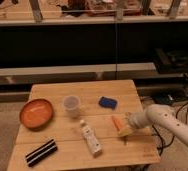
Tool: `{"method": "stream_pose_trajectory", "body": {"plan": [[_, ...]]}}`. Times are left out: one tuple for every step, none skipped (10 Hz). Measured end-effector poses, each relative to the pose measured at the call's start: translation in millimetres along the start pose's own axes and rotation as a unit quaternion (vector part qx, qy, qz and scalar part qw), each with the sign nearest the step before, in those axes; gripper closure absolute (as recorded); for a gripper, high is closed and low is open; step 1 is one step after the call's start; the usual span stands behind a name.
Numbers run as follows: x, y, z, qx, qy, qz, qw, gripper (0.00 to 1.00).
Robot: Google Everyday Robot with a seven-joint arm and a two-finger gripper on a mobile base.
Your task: Place the pepper on the white sponge
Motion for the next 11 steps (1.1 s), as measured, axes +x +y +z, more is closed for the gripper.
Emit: {"method": "stream_pose_trajectory", "body": {"plan": [[1.4,0.4,3.6,0.001,0.005,0.002,1.0000,0.20],[1.4,0.7,6.6,0.002,0.008,0.003,1.0000,0.20],[3.4,0.9,8.6,0.003,0.011,0.004,0.9999,0.23],[6.1,0.8,9.8,0.004,0.012,0.006,0.9999,0.31],[7.0,0.7,10.7,0.003,0.012,0.007,0.9999,0.41],[6.8,0.4,11.7,0.002,0.013,0.007,0.9999,0.51],[7.2,0.9,13.0,0.002,0.018,0.005,0.9998,0.63],[7.8,0.7,12.7,0.006,0.029,0.002,0.9995,0.71],[6.1,1.5,13.3,0.012,0.042,-0.004,0.9990,0.80],[4.1,0.7,12.1,0.020,0.051,-0.011,0.9984,0.93],[4.4,-1.4,7.7,0.025,0.049,-0.012,0.9984,0.99]]}}
